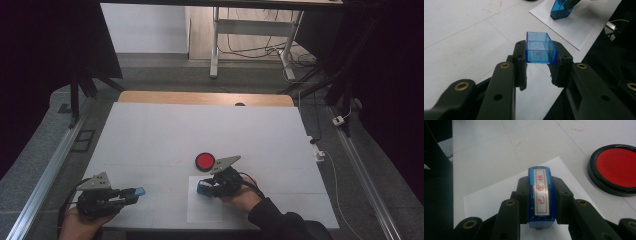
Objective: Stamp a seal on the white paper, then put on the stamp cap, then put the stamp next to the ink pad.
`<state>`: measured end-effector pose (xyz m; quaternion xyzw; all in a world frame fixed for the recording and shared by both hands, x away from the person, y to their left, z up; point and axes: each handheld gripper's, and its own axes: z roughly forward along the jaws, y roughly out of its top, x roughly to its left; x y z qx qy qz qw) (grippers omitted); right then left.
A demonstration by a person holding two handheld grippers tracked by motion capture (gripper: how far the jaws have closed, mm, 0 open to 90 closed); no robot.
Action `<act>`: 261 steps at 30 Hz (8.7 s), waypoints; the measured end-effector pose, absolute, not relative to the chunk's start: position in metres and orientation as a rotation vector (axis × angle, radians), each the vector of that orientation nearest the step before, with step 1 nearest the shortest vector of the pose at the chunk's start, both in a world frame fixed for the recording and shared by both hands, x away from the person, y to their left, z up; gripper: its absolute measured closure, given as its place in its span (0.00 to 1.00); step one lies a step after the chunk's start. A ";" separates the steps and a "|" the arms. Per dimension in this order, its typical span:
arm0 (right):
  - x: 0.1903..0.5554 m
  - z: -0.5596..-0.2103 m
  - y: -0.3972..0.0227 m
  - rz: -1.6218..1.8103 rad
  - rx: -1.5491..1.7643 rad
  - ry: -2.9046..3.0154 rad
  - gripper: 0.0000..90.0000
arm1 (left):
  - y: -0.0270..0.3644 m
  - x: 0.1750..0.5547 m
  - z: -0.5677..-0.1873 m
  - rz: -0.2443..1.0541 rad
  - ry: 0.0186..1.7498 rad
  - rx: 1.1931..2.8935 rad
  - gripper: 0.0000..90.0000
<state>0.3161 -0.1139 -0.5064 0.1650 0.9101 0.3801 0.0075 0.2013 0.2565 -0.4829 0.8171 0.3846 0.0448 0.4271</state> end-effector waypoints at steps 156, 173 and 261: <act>0.312 -0.411 -0.110 1.722 -0.009 2.749 0.79 | 0.141 0.270 -0.459 -0.043 0.370 2.090 0.77; 0.309 -0.406 -0.112 1.778 -0.057 2.743 0.79 | 0.145 0.270 -0.457 -0.076 0.272 2.025 0.77; 0.309 -0.417 -0.137 1.425 0.353 2.627 0.77 | 0.238 0.212 -0.479 0.258 1.013 2.007 0.00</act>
